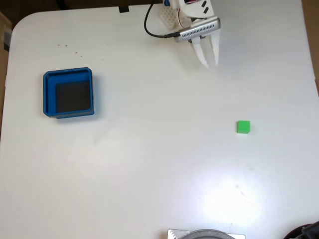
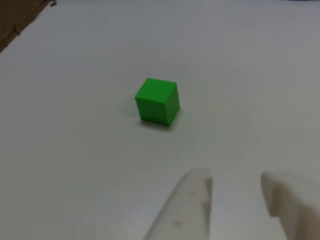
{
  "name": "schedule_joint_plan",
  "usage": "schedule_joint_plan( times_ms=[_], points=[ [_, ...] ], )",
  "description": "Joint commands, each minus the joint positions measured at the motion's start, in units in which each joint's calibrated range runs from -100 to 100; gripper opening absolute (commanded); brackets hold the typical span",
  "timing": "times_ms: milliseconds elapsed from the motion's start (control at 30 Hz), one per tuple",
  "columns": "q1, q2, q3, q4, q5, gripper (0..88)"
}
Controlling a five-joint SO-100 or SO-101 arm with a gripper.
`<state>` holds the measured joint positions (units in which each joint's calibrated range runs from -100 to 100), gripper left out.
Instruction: Pick up green cube and drop it in the blue box
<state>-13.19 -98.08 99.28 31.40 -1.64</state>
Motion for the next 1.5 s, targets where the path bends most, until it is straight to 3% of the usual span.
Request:
schedule_joint_plan(
  times_ms=[0, 167, 533, 1467],
  points=[
    [-4.67, -0.67, 0.54, -1.52, -0.10, 3.2],
    [-9.33, -0.67, 0.54, -1.52, -0.05, 3.2],
    [-9.33, 9.87, -4.94, -1.52, -0.15, 3.2],
    [-9.10, 58.70, -56.20, -1.44, -0.24, 3.5]
  ],
)
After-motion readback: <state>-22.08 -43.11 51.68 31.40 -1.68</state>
